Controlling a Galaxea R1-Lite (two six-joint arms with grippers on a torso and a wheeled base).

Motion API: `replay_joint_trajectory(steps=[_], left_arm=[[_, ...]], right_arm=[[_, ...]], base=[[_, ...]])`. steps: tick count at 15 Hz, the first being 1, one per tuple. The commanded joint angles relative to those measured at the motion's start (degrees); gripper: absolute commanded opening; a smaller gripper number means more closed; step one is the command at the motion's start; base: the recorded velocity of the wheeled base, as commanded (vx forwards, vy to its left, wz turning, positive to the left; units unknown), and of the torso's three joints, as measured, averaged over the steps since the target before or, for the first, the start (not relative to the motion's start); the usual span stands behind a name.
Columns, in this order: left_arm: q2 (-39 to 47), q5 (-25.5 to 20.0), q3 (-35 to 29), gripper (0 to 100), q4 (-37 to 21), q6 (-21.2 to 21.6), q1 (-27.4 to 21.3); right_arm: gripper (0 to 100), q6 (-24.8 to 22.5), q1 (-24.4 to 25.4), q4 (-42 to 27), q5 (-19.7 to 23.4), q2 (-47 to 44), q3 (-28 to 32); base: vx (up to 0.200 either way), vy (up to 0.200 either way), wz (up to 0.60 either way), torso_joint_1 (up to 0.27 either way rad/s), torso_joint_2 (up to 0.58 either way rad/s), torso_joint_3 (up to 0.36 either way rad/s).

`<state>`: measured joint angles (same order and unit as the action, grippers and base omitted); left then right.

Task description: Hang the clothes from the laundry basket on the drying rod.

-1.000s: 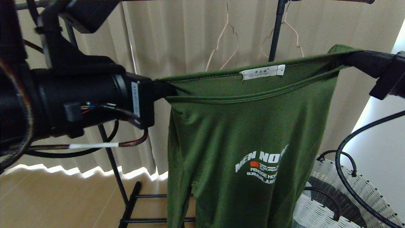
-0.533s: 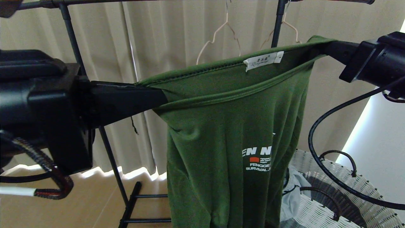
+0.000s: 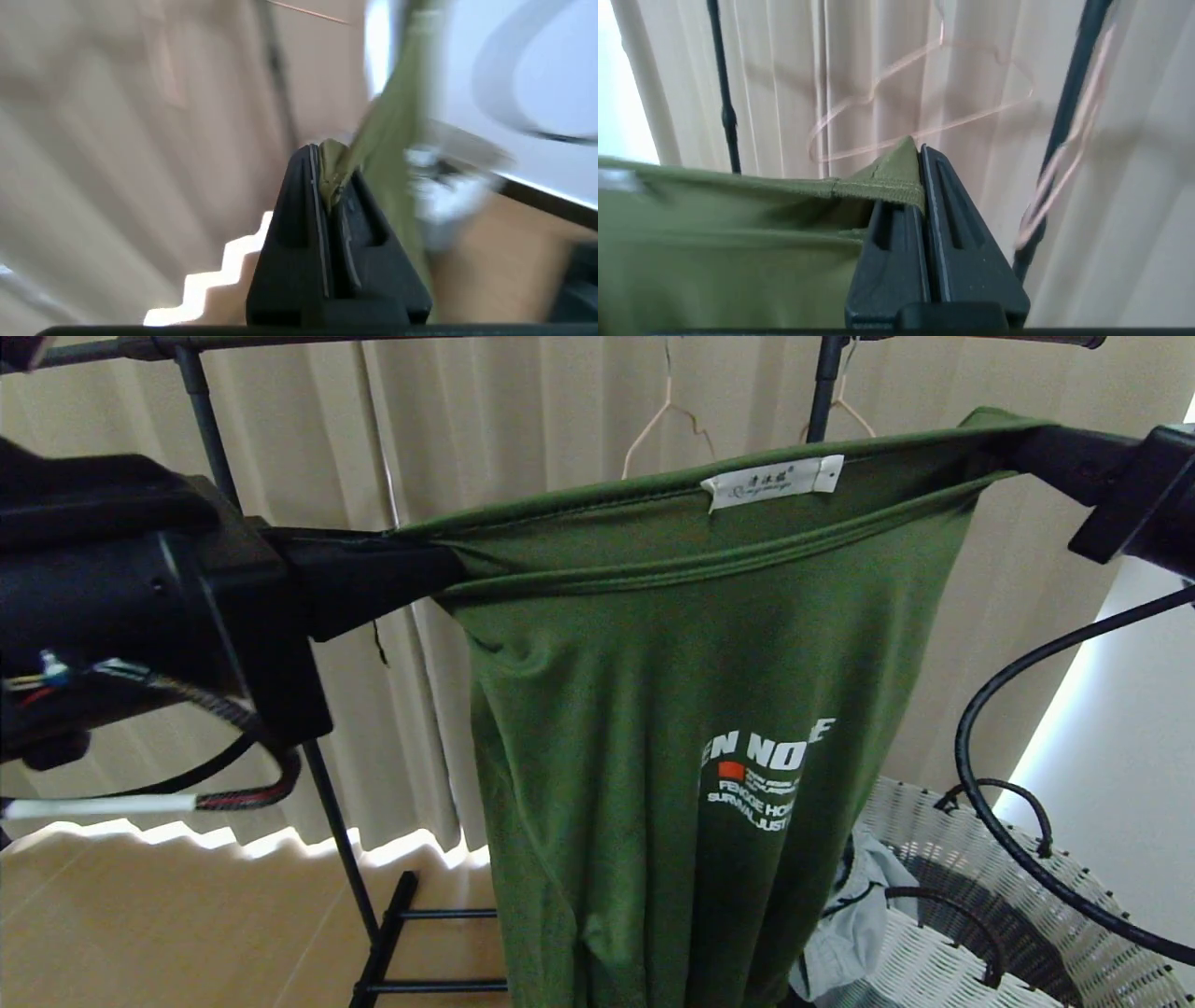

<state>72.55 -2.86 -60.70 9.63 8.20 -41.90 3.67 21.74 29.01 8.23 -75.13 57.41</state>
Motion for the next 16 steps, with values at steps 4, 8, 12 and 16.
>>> replay_joint_trajectory(steps=[4, 8, 12, 16], left_arm=[[11.57, 11.48, -1.27, 0, 16.74, 1.11, 1.56], [16.31, 15.43, -6.98, 0, 21.66, 0.85, 1.82], [15.96, 15.43, -6.36, 0, 21.04, 0.85, 1.73], [10.86, 14.73, -7.59, 0, 9.09, 0.76, 1.65]], right_arm=[[0, -0.07, 0.15, -10.91, -0.05, 9.92, -0.19], [0, -0.15, 0.41, -18.29, -0.05, 13.43, -0.45], [0, -0.24, 0.06, -20.4, -0.41, 13.26, -0.63], [0, -4.9, -2.4, -17.59, -1.46, 9.39, -0.45]], base=[[0.0, 0.0, 0.0, 0.0, 0.0, 0.0], [0.0, 0.0, 0.0, 0.0, 0.0, 0.0], [0.0, 0.0, 0.0, 0.0, 0.0, 0.0], [0.0, 0.0, 0.0, 0.0, 0.0, 0.0]])
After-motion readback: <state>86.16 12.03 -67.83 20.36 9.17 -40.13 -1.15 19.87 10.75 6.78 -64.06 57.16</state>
